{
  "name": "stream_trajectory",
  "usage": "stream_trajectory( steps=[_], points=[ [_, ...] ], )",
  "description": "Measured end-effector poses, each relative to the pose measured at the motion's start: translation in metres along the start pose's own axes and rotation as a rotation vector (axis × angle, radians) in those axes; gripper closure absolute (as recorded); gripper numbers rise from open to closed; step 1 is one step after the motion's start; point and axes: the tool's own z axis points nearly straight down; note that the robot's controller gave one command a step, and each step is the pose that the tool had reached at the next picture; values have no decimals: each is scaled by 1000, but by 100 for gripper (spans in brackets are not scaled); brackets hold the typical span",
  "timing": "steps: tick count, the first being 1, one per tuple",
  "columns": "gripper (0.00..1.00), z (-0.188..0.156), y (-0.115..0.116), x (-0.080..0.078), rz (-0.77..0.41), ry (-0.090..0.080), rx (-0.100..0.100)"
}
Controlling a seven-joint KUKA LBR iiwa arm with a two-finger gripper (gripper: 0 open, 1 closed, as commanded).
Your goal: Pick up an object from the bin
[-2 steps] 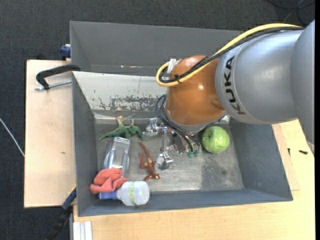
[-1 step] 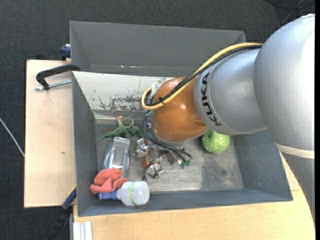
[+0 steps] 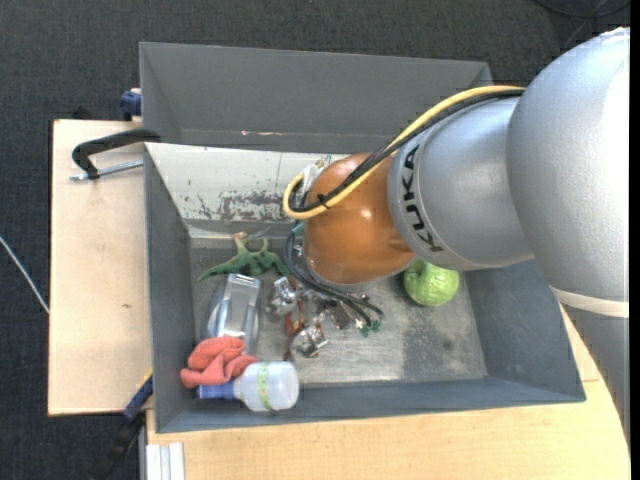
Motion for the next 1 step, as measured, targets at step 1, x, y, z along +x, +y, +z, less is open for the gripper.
stream_trajectory(
  steps=[1],
  points=[
    [100,-142,-48,4,-17,-9,2]
  ],
)
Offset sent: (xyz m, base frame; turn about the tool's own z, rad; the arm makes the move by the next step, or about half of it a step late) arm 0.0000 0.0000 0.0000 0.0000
